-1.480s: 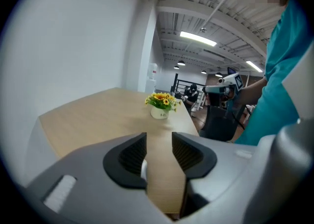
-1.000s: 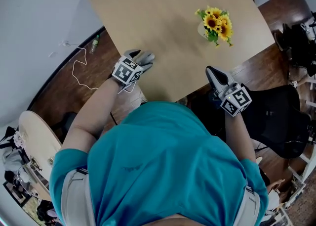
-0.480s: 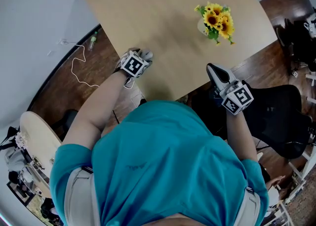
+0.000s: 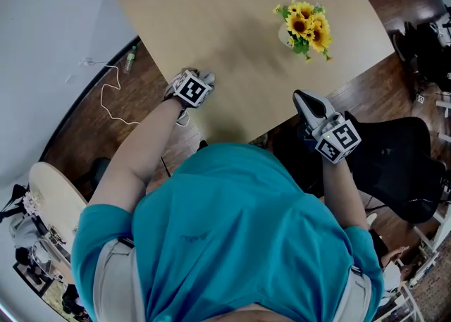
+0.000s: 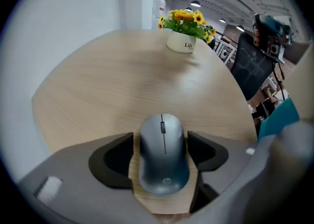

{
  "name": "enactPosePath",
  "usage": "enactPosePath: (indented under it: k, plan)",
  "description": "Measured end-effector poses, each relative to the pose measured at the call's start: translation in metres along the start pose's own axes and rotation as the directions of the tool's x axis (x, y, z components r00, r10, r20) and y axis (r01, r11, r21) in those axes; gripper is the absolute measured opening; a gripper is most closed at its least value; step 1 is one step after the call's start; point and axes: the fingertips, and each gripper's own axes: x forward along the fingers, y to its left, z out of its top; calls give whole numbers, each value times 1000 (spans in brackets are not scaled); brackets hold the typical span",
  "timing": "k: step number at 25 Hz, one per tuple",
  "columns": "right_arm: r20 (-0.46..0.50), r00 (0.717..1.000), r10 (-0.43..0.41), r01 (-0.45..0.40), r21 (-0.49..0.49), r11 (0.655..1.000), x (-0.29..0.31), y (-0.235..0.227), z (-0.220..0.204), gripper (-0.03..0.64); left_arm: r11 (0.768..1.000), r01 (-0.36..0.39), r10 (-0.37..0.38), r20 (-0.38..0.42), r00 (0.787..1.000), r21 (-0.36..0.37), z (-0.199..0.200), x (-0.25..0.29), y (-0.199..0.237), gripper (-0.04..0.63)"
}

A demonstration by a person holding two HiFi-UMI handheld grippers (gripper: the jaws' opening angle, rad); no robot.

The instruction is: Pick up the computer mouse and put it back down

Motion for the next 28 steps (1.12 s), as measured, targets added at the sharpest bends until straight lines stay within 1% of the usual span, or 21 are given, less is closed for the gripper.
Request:
enactPosePath:
  k: [6, 9, 12, 13, 15, 16, 18, 23, 28]
  plan:
    - [5, 1000, 1, -1, 1, 1000, -1, 1, 0, 3, 1000, -15, 15, -6, 1000, 3, 0, 1, 3, 361]
    - [5, 1000, 1, -1, 0, 1000, -2, 3, -1, 3, 1000, 9, -10, 4, 1000, 1, 2, 5, 0, 360]
    - [5, 1000, 1, -1, -2, 1000, -4, 5, 0, 3, 1000, -17, 17, -18, 1000, -5, -2, -1, 5, 348]
    - [6, 1000, 1, -1, -2, 1000, -5, 5, 0, 3, 1000, -17, 17, -12, 1000, -6, -1, -1, 5, 345]
    - [8, 1000, -2, 2, -3, 1000, -7, 5, 0, 3, 1000, 1, -1, 25, 1000, -10, 3, 3, 1, 332]
    - [9, 1000, -3, 3, -4, 1000, -9, 5, 0, 3, 1000, 8, -8, 45, 999, -14, 6, 5, 0, 305]
    - [11, 1000, -6, 6, -5, 1000, -11, 6, 0, 3, 1000, 16, -14, 68, 998, -21, 8, 8, -1, 301]
    - [13, 1000, -12, 12, -12, 1000, -17, 11, 0, 3, 999, -49, 49, 9, 999, -19, -3, -3, 9, 296]
    - [17, 1000, -16, 17, -15, 1000, -19, 11, 0, 3, 998, -57, 58, 20, 998, -33, -6, -10, 12, 296]
